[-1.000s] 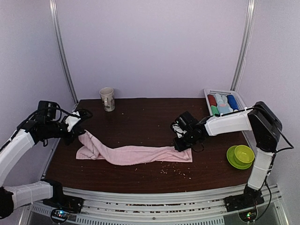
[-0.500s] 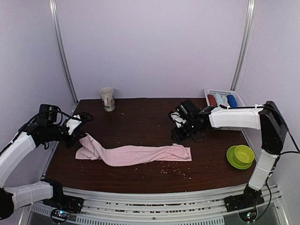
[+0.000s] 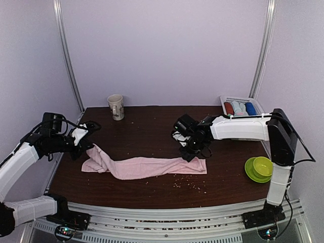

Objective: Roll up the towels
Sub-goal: Flatten out the towel at the center of the board, then fold the towel at the center of the board.

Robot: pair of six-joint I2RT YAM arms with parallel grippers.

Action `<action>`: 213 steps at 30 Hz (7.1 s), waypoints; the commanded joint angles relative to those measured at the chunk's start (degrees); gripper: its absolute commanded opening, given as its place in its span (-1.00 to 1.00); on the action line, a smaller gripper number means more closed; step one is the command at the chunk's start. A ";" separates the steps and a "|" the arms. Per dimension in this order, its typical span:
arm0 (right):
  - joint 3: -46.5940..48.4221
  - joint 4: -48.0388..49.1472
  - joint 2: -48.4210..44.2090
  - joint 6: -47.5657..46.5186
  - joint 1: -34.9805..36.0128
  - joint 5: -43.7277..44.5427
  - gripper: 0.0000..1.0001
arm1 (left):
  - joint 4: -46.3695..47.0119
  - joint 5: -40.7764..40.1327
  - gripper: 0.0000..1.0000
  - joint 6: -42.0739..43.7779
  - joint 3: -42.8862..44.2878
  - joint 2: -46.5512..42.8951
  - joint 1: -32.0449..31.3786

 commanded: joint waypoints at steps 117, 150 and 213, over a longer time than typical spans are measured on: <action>-3.71 40.21 -1.42 -6.73 -27.32 -0.05 -1.00 | 28.60 -14.80 -1.00 1.67 24.32 45.73 0.39; -26.19 38.78 -19.99 -3.51 -27.75 -1.93 -1.00 | 18.64 0.19 -1.00 17.99 -1.92 17.28 0.37; -32.19 38.25 -14.40 -1.47 -23.54 4.90 -0.96 | 3.06 5.75 -0.85 30.72 -6.97 23.96 0.26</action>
